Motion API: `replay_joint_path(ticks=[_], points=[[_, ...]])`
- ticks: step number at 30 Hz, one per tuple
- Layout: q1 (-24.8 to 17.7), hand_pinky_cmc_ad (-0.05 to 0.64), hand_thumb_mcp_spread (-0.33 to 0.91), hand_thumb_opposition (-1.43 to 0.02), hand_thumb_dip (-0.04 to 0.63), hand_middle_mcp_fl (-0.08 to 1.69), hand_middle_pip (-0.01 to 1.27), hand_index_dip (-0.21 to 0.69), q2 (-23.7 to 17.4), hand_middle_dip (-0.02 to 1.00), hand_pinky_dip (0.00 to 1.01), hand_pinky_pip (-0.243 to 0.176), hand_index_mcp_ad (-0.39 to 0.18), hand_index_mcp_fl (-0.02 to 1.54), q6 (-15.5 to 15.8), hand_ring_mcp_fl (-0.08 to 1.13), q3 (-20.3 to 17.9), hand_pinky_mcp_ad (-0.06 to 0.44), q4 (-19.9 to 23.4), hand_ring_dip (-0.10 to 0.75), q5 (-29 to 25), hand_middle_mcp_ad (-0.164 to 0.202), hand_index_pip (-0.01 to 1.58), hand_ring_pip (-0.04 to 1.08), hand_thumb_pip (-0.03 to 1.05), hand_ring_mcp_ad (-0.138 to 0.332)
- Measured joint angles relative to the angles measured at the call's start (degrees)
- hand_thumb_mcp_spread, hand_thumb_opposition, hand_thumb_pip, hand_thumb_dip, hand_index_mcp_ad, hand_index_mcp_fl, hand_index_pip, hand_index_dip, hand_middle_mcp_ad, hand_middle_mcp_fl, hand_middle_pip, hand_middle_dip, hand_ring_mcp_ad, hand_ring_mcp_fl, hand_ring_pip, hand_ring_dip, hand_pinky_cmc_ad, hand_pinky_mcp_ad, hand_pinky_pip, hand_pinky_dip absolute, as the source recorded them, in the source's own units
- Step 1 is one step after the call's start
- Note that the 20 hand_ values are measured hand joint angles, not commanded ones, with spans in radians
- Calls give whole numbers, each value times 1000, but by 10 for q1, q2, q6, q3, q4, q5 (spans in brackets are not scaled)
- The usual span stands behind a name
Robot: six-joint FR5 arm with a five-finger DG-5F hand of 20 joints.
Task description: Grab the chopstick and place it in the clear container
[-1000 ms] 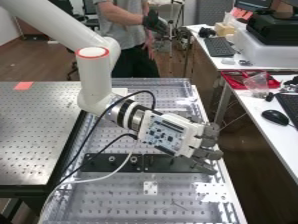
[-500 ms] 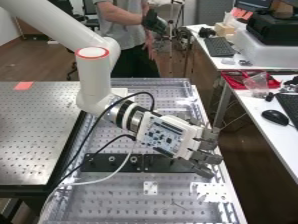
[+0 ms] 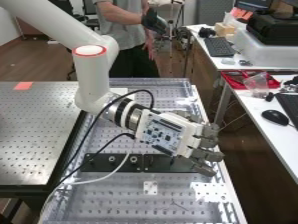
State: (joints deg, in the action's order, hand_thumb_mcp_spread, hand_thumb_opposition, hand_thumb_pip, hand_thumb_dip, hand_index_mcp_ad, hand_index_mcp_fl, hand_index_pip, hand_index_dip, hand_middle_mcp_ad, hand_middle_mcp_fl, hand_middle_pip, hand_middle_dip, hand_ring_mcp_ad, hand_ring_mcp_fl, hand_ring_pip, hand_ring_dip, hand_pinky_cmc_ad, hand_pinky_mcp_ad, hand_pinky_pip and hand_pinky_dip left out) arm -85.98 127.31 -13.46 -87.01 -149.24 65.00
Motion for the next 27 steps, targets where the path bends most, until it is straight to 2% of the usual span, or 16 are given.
replay_joint_path(ticks=[19,27], points=[[3,344,529,-819,291,431,869,19,-1,712,246,0,-75,73,13,330,12,229,-30,531,11,44,1482,258,777,87],[4,344,531,-808,291,408,869,19,0,712,262,0,-75,73,-21,328,4,229,-10,531,24,44,1484,257,777,87]])
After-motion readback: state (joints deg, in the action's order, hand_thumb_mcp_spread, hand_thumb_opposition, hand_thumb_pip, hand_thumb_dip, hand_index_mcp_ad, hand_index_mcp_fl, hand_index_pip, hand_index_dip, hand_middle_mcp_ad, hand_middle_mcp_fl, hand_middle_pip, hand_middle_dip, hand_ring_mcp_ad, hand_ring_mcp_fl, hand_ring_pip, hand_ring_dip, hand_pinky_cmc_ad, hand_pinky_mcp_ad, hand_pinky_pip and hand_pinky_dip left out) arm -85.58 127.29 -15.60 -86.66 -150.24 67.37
